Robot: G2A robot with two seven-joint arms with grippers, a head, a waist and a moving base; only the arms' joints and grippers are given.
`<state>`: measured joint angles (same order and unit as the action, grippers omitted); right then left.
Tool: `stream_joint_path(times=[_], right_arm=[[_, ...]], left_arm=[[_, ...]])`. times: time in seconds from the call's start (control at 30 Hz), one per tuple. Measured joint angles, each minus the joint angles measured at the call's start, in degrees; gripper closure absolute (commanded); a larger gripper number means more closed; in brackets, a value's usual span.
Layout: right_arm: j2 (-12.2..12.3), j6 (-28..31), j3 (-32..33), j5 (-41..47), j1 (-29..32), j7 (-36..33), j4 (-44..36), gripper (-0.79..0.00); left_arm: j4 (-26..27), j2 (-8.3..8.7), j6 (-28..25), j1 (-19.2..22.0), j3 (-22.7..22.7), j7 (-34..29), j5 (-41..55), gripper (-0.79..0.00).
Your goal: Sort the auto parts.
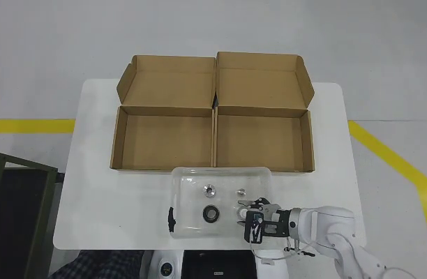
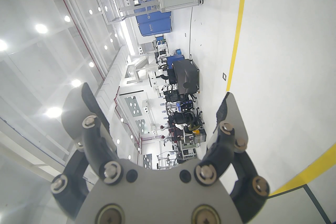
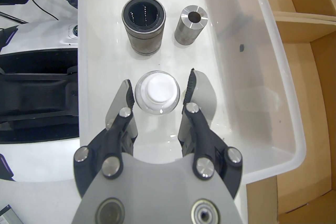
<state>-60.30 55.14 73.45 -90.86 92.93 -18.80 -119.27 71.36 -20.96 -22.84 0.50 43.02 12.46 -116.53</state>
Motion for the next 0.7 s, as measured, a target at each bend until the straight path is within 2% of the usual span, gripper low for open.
stream_joint_path(times=[0.07,0.2,0.43,0.7], right_arm=[[0.10,0.03,-0.22,-0.24,-0.10,0.00,-0.20,-0.206],[0.37,0.15,0.22,-0.08,0.24,0.53,-1.69,0.000],[0.82,-0.33,2.52,2.67,0.84,2.92,-3.32,0.000],[1.21,0.52,4.87,9.89,0.89,8.54,-3.13,0.000]], left_arm=[[0.00,0.00,0.00,0.00,0.00,0.00,0.00,-0.785],[0.00,0.00,0.00,0.00,0.00,0.00,0.00,-0.785],[0.00,0.00,0.00,0.00,0.00,0.00,0.00,-0.785],[0.00,0.00,0.00,0.00,0.00,0.00,0.00,-0.785]])
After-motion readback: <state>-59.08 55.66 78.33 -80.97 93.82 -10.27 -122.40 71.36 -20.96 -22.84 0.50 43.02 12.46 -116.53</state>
